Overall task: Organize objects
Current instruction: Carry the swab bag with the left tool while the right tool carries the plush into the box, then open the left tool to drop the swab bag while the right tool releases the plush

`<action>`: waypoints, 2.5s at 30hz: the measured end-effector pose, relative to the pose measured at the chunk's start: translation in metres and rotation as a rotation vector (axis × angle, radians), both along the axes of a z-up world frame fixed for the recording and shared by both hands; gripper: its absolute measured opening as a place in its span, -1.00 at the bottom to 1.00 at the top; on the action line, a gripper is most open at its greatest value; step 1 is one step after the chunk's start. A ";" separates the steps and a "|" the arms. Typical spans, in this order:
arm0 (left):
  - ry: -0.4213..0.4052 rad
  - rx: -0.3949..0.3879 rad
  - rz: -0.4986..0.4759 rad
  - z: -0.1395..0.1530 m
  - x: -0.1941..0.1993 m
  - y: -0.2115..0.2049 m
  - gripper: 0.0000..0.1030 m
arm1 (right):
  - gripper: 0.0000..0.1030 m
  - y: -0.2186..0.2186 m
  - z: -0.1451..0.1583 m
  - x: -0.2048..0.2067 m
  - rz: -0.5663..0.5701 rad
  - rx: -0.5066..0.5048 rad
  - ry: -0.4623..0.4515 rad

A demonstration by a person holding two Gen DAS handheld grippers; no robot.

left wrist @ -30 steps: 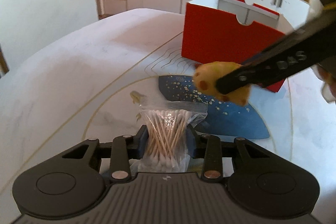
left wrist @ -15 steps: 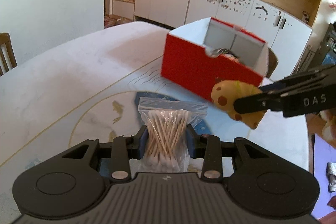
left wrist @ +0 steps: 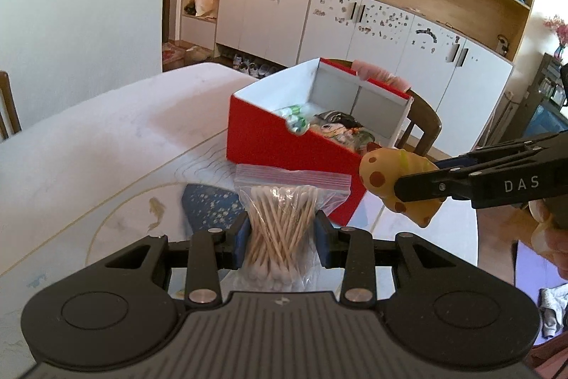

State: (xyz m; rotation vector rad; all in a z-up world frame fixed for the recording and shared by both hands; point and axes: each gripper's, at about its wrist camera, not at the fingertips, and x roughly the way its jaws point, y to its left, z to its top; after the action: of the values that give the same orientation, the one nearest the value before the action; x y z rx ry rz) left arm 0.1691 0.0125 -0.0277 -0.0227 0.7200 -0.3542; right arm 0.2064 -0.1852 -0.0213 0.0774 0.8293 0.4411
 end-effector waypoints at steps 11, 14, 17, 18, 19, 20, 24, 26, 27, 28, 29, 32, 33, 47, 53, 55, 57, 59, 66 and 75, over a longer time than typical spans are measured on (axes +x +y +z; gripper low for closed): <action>-0.007 -0.003 0.029 0.018 0.023 -0.058 -0.31 | -0.21 -0.052 0.004 0.031 0.040 0.006 -0.012; -0.010 -0.005 0.038 0.020 0.031 -0.074 -0.31 | -0.21 -0.065 0.005 0.041 0.052 0.012 -0.021; -0.012 0.017 0.044 0.021 0.039 -0.092 -0.31 | -0.21 -0.081 0.006 0.051 0.056 0.021 -0.030; -0.014 0.025 0.048 0.021 0.043 -0.098 -0.31 | -0.21 -0.087 0.006 0.056 0.056 0.027 -0.032; -0.015 0.029 0.050 0.020 0.045 -0.102 -0.31 | -0.21 -0.092 0.006 0.059 0.055 0.029 -0.034; -0.015 0.031 0.053 0.021 0.048 -0.108 -0.30 | -0.21 -0.097 0.006 0.062 0.052 0.029 -0.037; -0.015 0.041 0.063 0.020 0.064 -0.125 -0.30 | -0.21 -0.117 0.003 0.081 0.031 0.026 -0.045; -0.014 0.056 0.062 0.016 0.073 -0.134 -0.30 | -0.21 -0.126 0.000 0.090 0.017 0.023 -0.047; -0.006 0.063 0.065 0.013 0.079 -0.138 -0.30 | -0.21 -0.129 -0.001 0.095 0.013 0.022 -0.047; 0.003 0.065 0.066 0.011 0.083 -0.142 -0.30 | -0.21 -0.133 -0.002 0.100 0.008 0.020 -0.049; 0.006 0.068 0.063 0.009 0.088 -0.145 -0.30 | -0.21 -0.136 -0.003 0.105 0.004 0.016 -0.053; -0.004 0.096 0.053 0.009 0.101 -0.155 -0.30 | -0.21 -0.143 -0.004 0.120 -0.002 0.011 -0.060; -0.010 0.105 0.048 0.011 0.107 -0.158 -0.30 | -0.21 -0.145 -0.004 0.125 -0.003 0.009 -0.065; 0.015 0.198 0.049 0.000 0.209 -0.178 -0.30 | -0.20 -0.138 -0.022 0.184 0.034 -0.047 -0.054; 0.063 0.218 0.045 -0.020 0.242 -0.185 -0.30 | -0.20 -0.130 -0.041 0.198 0.076 -0.097 -0.016; 0.086 0.237 0.053 -0.027 0.252 -0.186 -0.30 | -0.20 -0.124 -0.045 0.199 0.094 -0.122 -0.013; 0.112 0.255 0.056 -0.034 0.262 -0.187 -0.30 | -0.19 -0.118 -0.050 0.201 0.113 -0.142 -0.008; 0.131 0.282 0.055 -0.041 0.269 -0.189 -0.30 | -0.20 -0.113 -0.053 0.203 0.128 -0.159 -0.003; 0.198 0.337 0.033 -0.064 0.292 -0.200 -0.29 | -0.19 -0.101 -0.067 0.200 0.164 -0.221 0.001; 0.259 0.307 0.015 -0.077 0.304 -0.195 -0.27 | -0.09 -0.095 -0.073 0.206 0.209 -0.243 0.011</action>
State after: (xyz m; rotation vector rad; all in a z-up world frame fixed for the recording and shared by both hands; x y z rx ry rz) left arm 0.4727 -0.1828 -0.1050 0.2202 1.0241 -0.2252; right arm 0.4128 -0.2800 -0.0941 -0.2344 0.9005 0.5332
